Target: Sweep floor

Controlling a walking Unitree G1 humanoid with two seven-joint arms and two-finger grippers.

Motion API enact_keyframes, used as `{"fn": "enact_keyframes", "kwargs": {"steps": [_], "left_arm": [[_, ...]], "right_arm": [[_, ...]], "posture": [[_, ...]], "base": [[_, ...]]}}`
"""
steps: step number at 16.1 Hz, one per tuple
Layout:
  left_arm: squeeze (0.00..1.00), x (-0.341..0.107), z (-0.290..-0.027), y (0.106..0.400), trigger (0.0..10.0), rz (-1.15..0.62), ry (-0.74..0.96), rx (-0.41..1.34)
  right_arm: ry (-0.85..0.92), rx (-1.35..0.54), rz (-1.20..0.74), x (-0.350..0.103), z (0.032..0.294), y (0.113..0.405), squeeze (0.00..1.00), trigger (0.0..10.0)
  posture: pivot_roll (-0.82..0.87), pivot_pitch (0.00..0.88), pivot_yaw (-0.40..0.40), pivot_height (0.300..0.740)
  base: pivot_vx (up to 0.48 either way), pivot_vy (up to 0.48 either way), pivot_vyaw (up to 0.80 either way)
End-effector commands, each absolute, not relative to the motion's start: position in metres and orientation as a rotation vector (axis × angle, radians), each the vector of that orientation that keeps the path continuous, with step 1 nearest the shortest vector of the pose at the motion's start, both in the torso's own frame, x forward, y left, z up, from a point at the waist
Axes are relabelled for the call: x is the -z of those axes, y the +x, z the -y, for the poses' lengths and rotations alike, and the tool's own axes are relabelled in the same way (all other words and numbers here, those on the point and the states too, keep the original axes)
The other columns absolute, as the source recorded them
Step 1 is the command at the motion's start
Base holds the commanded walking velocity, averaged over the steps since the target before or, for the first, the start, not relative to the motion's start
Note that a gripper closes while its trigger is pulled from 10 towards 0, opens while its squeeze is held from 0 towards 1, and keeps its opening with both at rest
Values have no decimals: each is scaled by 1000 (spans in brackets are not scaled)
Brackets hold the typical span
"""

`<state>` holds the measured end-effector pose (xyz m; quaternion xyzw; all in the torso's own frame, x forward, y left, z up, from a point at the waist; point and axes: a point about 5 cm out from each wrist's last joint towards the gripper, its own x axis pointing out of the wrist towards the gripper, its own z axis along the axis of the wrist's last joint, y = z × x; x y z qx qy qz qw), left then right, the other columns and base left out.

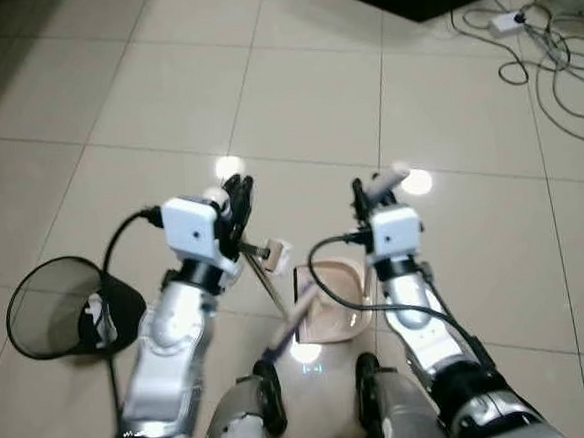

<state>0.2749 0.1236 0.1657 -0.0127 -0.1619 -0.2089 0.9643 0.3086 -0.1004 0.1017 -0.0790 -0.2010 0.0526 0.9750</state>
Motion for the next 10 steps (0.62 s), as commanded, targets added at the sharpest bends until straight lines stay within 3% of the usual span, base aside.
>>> {"fn": "enact_keyframes", "kwargs": {"steps": [1,6,10], "left_arm": [[0,-171,-122,268,10000,319,-66,517],[0,-189,-131,269,10000,340,-72,580],[0,-211,-168,278,10000,366,47,551]], "right_arm": [[-181,-82,337,-87,114,303,0,10000],[-173,-50,334,-86,128,300,0,10000],[-121,-35,284,-82,143,296,0,10000]], "posture": [[42,297,30,740],[44,259,32,740],[42,223,29,740]], "base": [[0,0,0],[0,0,0],[0,0,0]]}}
